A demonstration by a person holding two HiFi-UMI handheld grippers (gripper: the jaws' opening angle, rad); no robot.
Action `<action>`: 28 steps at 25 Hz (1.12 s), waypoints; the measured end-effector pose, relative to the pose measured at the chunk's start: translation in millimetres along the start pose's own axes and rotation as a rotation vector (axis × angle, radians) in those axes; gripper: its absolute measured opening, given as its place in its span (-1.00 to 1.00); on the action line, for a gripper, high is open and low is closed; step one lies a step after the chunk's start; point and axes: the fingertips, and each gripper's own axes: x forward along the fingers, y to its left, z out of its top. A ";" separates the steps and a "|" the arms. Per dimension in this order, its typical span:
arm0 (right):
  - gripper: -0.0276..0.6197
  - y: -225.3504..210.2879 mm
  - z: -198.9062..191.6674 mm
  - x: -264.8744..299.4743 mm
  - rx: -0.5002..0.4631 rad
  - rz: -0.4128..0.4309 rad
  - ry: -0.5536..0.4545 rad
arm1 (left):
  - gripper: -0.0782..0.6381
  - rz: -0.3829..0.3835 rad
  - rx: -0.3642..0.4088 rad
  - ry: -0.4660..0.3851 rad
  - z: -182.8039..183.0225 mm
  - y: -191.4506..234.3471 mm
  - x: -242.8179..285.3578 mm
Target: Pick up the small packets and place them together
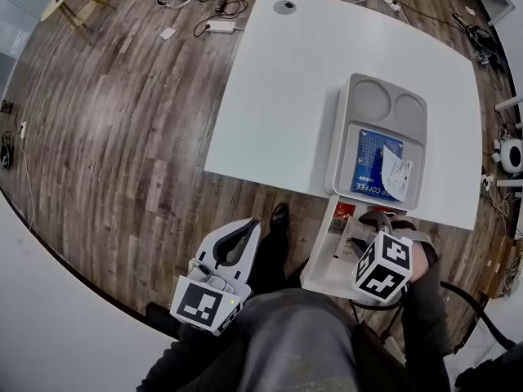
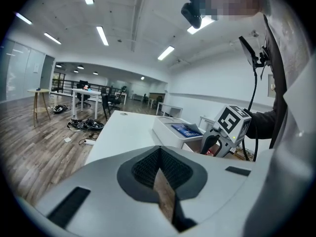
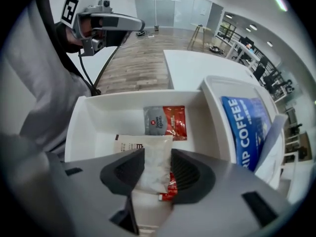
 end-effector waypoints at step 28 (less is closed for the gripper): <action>-0.84 -26.2 -15.9 -120.9 0.235 -0.360 -0.412 | -0.79 -0.085 0.121 -0.055 28.6 -76.2 -11.7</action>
